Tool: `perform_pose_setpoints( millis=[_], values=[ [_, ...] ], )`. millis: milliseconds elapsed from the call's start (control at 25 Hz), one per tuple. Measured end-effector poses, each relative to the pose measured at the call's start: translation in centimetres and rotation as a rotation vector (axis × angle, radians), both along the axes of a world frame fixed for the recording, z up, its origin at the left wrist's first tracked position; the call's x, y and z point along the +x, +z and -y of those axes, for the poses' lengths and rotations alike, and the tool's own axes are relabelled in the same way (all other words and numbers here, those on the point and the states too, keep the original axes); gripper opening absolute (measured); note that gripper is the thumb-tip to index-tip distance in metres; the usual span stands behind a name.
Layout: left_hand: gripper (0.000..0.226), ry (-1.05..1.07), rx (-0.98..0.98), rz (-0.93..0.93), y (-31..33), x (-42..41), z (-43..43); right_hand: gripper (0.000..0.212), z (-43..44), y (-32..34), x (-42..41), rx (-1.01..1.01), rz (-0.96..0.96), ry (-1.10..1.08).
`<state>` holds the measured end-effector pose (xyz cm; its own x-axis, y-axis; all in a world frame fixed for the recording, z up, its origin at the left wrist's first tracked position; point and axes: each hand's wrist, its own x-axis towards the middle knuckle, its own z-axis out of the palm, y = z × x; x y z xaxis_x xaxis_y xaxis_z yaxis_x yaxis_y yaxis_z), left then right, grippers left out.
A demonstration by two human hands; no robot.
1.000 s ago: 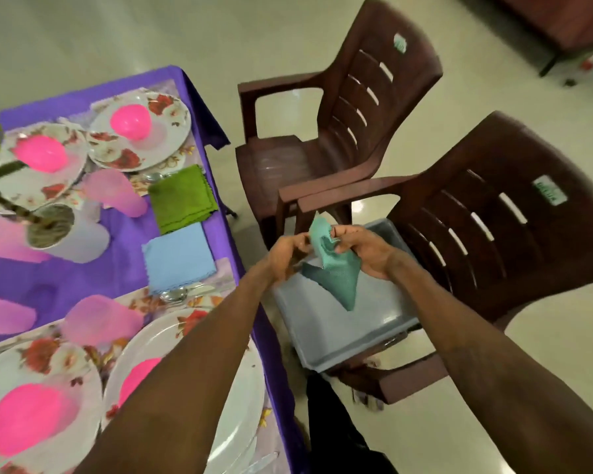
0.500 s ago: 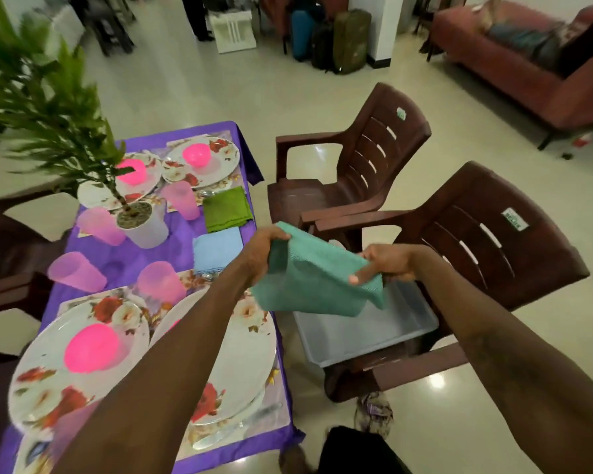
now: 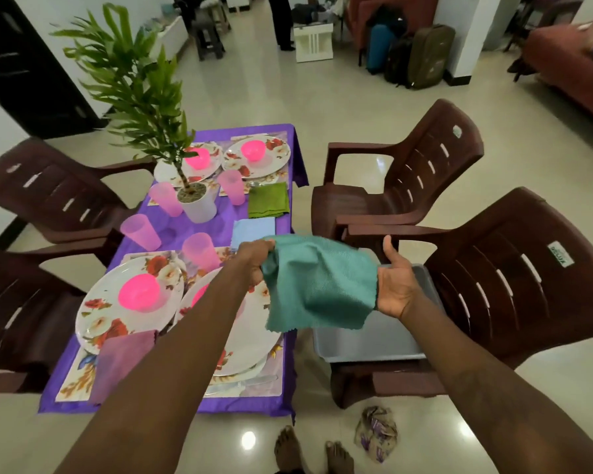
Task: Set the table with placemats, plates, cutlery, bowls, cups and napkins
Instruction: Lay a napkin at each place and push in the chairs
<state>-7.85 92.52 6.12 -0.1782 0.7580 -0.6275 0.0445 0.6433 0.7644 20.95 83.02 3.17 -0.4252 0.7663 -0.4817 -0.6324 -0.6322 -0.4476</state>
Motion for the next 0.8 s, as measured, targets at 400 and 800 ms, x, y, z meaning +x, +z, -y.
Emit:
perform_pose_setpoints(
  millis=[400,800],
  values=[
    [0.031,-0.099,0.08,-0.467,0.7,-2.9,4.7,0.062,-2.5,-0.1,0.1,0.142,0.602,-0.055],
    [0.035,-0.329,0.284,-0.282,3.1,-5.0,5.7,0.035,-3.2,2.0,2.1,0.452,0.924,0.115]
  ],
)
